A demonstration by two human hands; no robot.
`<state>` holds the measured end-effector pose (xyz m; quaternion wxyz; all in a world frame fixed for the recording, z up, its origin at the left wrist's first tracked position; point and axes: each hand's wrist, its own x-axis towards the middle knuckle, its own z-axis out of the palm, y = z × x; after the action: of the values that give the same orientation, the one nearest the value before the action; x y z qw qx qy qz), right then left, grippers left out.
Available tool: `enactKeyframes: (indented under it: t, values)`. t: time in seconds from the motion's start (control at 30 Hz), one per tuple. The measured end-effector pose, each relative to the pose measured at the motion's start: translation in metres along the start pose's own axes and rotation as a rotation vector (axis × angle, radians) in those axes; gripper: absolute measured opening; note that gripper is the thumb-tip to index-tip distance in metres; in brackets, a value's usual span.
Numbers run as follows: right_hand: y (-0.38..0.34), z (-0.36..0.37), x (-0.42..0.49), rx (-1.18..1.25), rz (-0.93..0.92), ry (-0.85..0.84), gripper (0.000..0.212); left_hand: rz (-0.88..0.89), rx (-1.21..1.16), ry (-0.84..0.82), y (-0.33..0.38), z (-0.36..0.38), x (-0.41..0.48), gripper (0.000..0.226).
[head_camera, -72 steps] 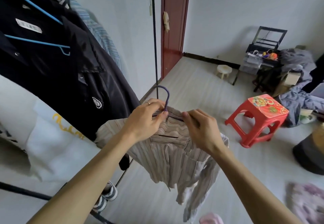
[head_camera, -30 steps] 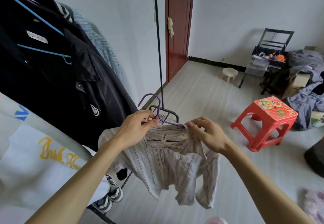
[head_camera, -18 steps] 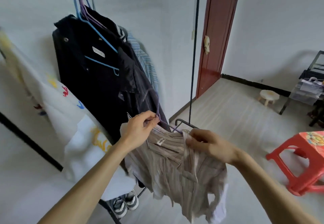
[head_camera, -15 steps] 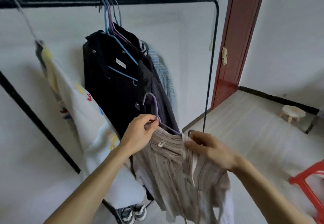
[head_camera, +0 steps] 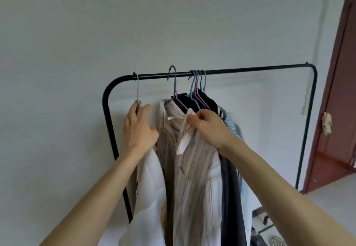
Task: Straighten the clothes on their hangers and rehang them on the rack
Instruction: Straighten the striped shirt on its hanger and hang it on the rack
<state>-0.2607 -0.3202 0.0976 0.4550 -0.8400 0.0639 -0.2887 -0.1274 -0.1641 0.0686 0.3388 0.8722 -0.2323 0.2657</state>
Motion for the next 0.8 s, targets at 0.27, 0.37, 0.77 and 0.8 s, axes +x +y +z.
enactKeyframes:
  t: [0.27,0.37,0.77,0.8]
  values:
    - [-0.031,0.04,0.081,-0.124,-0.039,0.01,0.026,-0.266,-0.388,-0.135,-0.03,0.006,0.025,0.081]
    - [-0.003,0.081,0.091,-0.157,0.047,-0.092,0.029,-0.281,-0.472,-0.099,-0.035,0.017,0.019,0.076]
    - [0.029,0.078,0.059,-0.146,-0.032,0.053,0.031,-0.128,-0.438,0.011,-0.021,0.021,0.032,0.061]
    - [0.036,0.062,0.056,-0.242,-0.094,0.185,0.025,-0.078,-0.408,0.003,-0.016,0.02,0.035,0.063]
